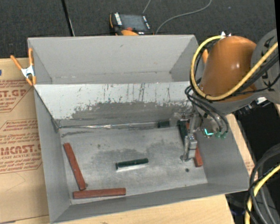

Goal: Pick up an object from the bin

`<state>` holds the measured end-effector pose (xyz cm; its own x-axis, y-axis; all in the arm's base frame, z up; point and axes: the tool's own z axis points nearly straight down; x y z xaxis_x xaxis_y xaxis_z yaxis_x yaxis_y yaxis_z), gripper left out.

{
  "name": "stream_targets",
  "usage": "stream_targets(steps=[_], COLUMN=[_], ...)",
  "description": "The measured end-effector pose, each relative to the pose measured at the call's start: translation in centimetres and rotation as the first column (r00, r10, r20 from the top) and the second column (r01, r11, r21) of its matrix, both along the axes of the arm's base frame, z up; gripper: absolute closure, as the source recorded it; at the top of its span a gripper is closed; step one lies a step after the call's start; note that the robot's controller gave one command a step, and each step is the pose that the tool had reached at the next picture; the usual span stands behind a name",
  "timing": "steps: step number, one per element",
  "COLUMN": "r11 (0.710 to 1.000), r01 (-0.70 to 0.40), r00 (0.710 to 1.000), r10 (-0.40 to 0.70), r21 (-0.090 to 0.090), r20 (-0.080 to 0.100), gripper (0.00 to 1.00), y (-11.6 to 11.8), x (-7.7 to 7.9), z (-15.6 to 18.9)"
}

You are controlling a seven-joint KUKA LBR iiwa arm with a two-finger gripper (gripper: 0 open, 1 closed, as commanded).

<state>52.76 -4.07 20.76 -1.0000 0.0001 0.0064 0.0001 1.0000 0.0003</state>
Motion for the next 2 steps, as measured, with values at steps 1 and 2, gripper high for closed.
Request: stream_targets(steps=[1,2], r11=[1.0,0.991], r01=[0.031,-0.134], r00=[1.0,0.991], r10=[-0.031,0.134], r21=[0.002,0.001], r20=[0.0,0.008], gripper=[0.0,0.0], y=[8.2,11.9], x=[-0.4,-1.6], z=[-14.2,-10.7])
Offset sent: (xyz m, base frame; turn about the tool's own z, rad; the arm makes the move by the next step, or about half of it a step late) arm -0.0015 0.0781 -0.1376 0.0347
